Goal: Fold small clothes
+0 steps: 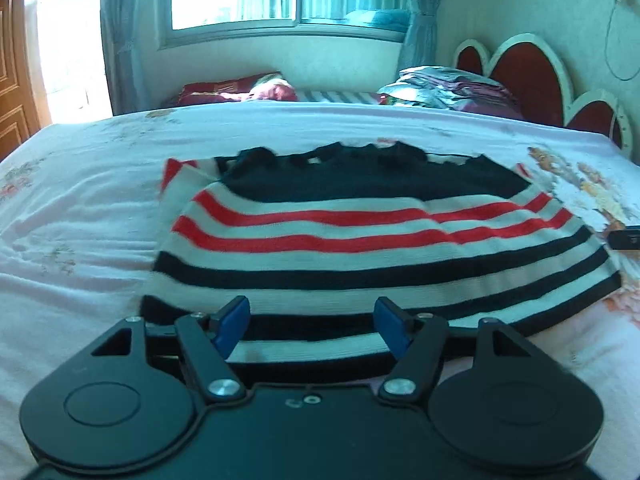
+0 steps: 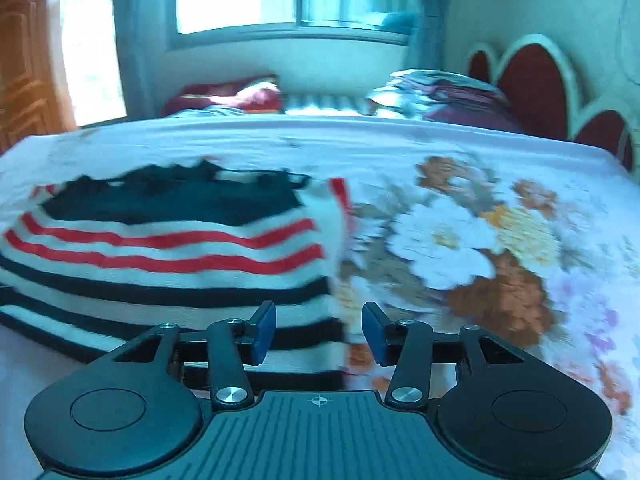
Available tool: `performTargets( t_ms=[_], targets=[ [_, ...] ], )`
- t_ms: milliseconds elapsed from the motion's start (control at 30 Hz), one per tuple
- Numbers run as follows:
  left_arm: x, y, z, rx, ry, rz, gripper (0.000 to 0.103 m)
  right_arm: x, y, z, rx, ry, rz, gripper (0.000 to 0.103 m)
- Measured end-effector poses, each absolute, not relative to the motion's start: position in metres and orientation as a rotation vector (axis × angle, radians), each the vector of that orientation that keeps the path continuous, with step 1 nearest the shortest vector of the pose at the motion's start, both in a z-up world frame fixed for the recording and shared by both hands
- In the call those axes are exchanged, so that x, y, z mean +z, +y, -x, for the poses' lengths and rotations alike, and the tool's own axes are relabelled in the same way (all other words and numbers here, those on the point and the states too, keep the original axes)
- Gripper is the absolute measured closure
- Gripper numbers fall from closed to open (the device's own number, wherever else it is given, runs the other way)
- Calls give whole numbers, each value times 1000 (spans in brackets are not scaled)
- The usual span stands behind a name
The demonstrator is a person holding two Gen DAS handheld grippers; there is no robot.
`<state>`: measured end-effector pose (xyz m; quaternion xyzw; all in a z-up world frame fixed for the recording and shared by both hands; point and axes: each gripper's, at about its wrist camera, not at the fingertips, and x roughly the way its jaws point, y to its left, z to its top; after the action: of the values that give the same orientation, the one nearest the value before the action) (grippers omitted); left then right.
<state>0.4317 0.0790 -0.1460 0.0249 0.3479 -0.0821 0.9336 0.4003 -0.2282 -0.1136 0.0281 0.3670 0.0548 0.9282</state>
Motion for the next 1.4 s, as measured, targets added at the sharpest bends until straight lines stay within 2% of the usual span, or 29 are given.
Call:
performTargets(
  t_ms=[167, 200, 300, 400, 500, 567, 633, 700, 800, 1400],
  targets=[
    [-160, 17, -432, -268, 716, -110, 36, -132, -144, -401, 366, 810, 58, 57],
    [-163, 14, -433, -262, 720, -119, 34, -137, -133, -400, 389, 820, 81, 62],
    [-171, 31, -431, -207, 726, -135, 35, -151, -136, -398, 336, 845, 100, 63],
    [-172, 87, -423, -68, 723, -126, 34, -151, -182, -394, 147, 845, 107, 77],
    [-170, 133, -417, -61, 729, -42, 37, -156, -229, -394, 134, 888, -1, 77],
    [-166, 126, -419, -61, 732, -92, 39, -152, -228, -399, 137, 906, 10, 76],
    [-160, 120, -418, -52, 723, -100, 45, -143, -221, -402, 124, 876, 29, 77],
    [-161, 120, -419, -32, 728, -105, 45, -134, -220, -398, 109, 822, 5, 77],
    [-166, 127, -420, -43, 743, -74, 44, -153, -220, -405, 94, 913, 30, 77],
    [-160, 126, -421, -30, 777, -86, 44, -152, -225, -407, 135, 917, 48, 77]
  ],
)
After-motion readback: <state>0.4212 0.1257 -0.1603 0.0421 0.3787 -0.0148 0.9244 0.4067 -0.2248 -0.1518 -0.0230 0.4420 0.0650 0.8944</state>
